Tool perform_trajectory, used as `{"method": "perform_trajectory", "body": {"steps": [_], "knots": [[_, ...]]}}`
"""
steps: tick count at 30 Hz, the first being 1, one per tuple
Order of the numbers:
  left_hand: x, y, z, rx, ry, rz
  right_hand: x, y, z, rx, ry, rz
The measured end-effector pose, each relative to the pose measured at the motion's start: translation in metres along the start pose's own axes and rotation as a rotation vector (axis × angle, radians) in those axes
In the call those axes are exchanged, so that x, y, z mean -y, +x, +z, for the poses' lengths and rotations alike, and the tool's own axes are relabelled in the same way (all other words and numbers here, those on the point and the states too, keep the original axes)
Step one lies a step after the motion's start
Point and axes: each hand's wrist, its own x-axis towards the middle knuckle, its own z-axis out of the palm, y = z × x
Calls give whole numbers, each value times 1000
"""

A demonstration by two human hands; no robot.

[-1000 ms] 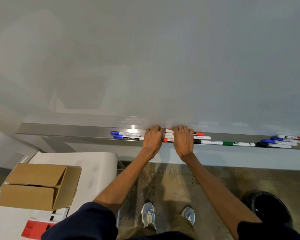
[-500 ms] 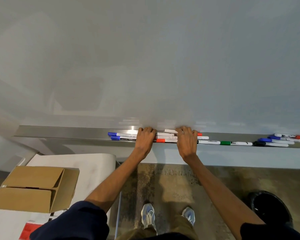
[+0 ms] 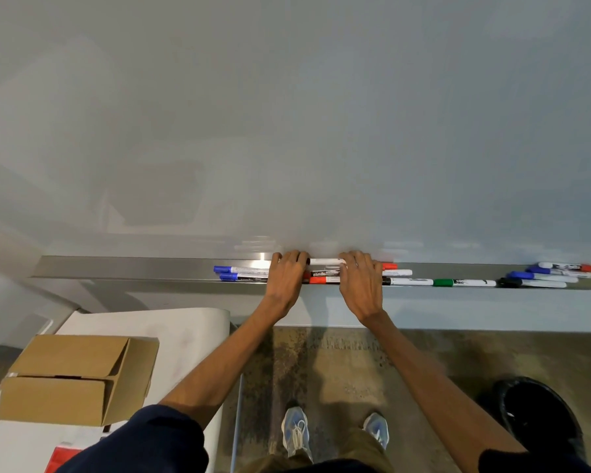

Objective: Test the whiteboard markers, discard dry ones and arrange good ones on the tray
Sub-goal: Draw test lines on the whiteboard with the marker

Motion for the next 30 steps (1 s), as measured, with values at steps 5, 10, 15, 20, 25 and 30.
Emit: {"method": "perform_trajectory", "body": {"steps": [5,10,15,20,25,30], "knots": [[2,-2,-15,-79,-67,93,17,8,-12,-60,37,-99],[1,2,-31,-49,-263,256,25,20,-24,-16,64,-224],[15,-1,-54,172,-370,257,4,25,-43,20,24,-328],[8,3,-68,102,-273,328,2,22,-62,-47,39,-331],[-4,2,-81,97,-234,381,7,18,-75,-44,-9,-311],[-10,-2,-89,24,-222,387,5,21,-84,-80,-67,-260]]}}
